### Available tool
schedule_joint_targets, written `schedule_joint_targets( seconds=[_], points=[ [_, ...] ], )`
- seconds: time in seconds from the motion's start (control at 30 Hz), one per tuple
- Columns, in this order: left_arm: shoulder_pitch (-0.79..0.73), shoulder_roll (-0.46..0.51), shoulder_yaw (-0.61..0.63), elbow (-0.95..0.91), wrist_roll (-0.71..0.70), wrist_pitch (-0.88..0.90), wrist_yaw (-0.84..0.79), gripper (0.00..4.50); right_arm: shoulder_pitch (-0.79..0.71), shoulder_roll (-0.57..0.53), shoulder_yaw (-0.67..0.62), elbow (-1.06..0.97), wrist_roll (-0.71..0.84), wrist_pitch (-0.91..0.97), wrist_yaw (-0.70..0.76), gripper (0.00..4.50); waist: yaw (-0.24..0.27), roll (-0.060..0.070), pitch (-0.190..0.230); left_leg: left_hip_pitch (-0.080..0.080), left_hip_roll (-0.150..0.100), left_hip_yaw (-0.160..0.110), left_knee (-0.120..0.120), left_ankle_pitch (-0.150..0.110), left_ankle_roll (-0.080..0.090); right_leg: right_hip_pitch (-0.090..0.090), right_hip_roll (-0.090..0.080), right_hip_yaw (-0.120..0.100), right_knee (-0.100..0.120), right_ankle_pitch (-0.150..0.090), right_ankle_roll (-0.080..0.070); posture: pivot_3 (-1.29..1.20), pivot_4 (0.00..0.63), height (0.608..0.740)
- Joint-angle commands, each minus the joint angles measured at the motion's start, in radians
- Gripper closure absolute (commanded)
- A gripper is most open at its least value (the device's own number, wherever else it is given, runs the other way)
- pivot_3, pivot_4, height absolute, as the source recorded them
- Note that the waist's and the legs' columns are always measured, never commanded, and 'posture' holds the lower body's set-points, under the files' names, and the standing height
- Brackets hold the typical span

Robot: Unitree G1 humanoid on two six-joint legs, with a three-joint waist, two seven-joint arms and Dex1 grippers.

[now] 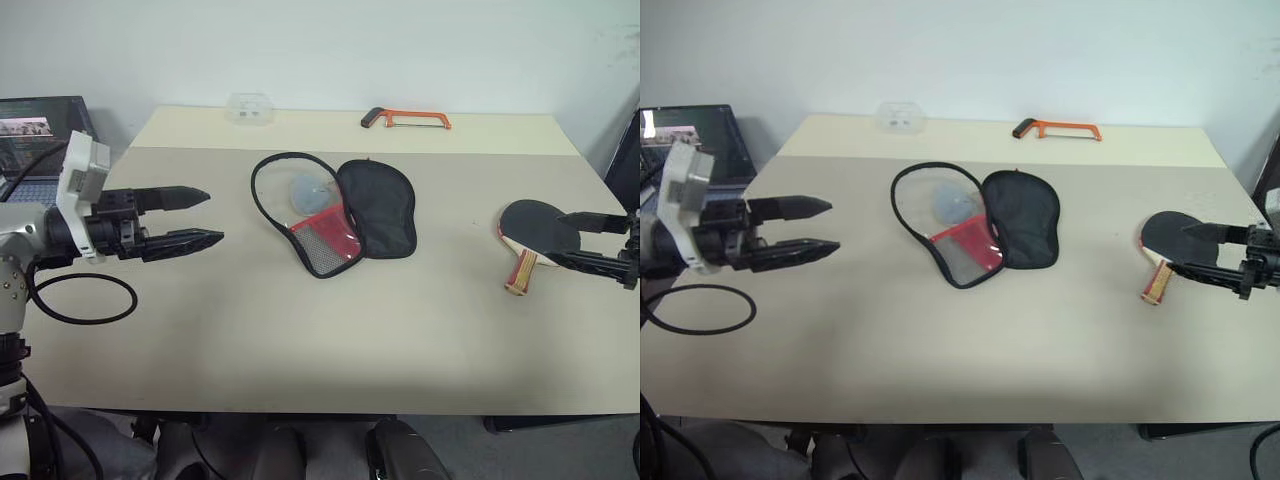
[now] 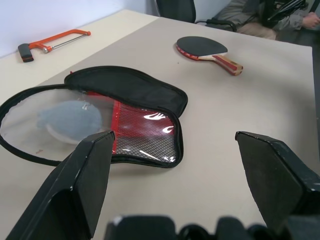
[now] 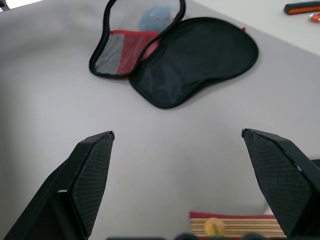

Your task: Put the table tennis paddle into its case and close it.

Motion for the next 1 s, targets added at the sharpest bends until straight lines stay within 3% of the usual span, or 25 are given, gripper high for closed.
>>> schedule_joint_targets(
  seconds=[0.03, 0.47, 0.6, 0.7, 0.83, 1.0],
  points=[
    [0.001, 0.006, 0.016, -0.029, -0.006, -0.013, -0.003, 0.27, 0.024, -0.031, -0.066, -0.065, 0.045, 0.038, 0.010, 0.01, 0.000, 0.000, 0.000, 0.000, 0.000, 0.000, 0.000, 0.000, 0.000, 0.000, 0.000, 0.000, 0.000, 0.000, 0.000, 0.00, 0.150, 0.740],
    [-0.020, -0.089, -0.014, 0.007, 0.050, -0.041, 0.133, 0.27, 0.029, -0.012, -0.094, -0.149, 0.073, 0.080, -0.022, 0.01, 0.002, 0.000, 0.000, -0.001, 0.000, -0.001, 0.003, 0.000, 0.000, 0.001, 0.000, 0.000, 0.001, 0.000, 0.000, 0.00, 0.150, 0.740],
    [-0.069, -0.192, -0.060, 0.067, 0.123, -0.053, 0.281, 0.27, 0.063, 0.018, -0.112, -0.212, 0.087, 0.088, -0.071, 0.01, 0.008, 0.000, 0.000, -0.001, 0.000, -0.003, 0.005, 0.000, 0.000, 0.002, 0.000, 0.000, 0.001, 0.000, 0.000, 0.00, 0.150, 0.740],
    [-0.117, -0.282, -0.097, 0.101, 0.189, 0.076, 0.504, 0.27, 0.073, 0.035, -0.109, -0.267, 0.103, 0.106, -0.107, 0.01, 0.008, 0.000, 0.000, -0.002, 0.000, -0.004, 0.008, -0.001, 0.001, 0.003, 0.000, 0.000, 0.001, 0.000, 0.001, 0.00, 0.150, 0.740],
    [-0.123, -0.450, -0.038, 0.022, 0.168, 0.229, 0.768, 0.27, 0.105, 0.062, -0.126, -0.280, 0.100, 0.101, -0.147, 0.01, 0.011, -0.001, 0.000, -0.002, -0.001, -0.006, 0.010, -0.001, 0.001, 0.006, 0.000, -0.001, 0.001, 0.001, 0.001, 0.00, 0.150, 0.740],
    [-0.107, -0.545, -0.040, -0.055, 0.126, 0.326, 0.847, 0.27, 0.140, 0.054, -0.154, -0.320, 0.121, 0.121, -0.170, 0.01, 0.010, -0.001, 0.000, -0.002, 0.000, -0.007, 0.009, -0.001, 0.001, 0.006, 0.000, -0.001, 0.001, 0.003, -0.003, 0.00, 0.150, 0.740]
  ],
)
